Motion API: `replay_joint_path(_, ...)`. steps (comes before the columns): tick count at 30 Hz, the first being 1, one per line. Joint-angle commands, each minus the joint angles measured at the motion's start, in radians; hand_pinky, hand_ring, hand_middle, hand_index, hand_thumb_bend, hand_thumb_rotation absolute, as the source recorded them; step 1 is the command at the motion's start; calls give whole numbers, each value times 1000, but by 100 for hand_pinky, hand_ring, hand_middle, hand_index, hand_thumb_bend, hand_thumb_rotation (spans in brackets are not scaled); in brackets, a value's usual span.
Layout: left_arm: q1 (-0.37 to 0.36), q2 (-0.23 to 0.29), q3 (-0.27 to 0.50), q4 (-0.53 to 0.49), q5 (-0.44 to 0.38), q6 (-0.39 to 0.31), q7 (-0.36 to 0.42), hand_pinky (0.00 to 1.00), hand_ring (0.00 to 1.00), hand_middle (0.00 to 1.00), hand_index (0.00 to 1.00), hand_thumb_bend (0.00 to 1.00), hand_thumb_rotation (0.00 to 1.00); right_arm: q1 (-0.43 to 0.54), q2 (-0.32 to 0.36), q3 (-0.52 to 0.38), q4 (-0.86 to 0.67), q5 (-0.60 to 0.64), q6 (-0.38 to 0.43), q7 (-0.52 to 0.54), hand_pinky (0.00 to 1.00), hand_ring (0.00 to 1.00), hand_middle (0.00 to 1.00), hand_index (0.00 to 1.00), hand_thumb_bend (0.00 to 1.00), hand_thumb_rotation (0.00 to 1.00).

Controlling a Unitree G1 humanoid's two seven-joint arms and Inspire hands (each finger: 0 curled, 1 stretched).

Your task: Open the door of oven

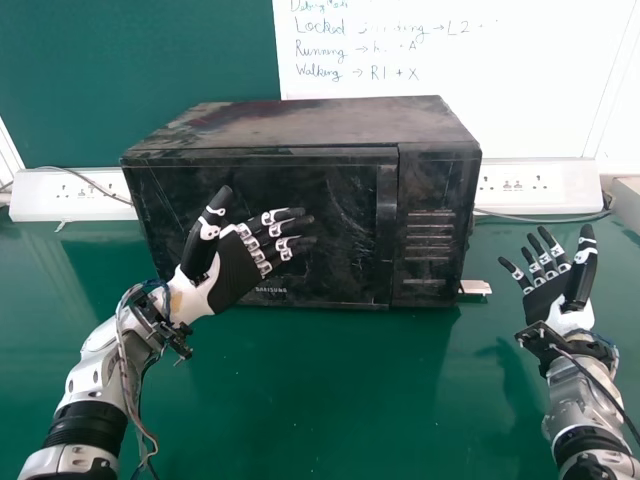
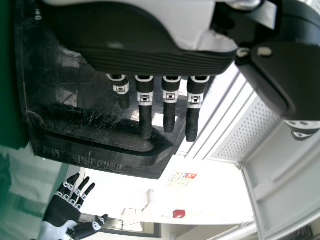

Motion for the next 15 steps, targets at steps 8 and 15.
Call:
replay_joint_path(8,-28,-32,38,21,-43,144,14,58,85,96,94,79,69,-4,2,1,0,3,-5,6,62,82,90,81,100,79)
replay_joint_path(15,-24,-57,40,9,-51,191,30,61,87,99,95,83,71,-4,7,2,-6,3,-14,3,67,87,91,82,100,80)
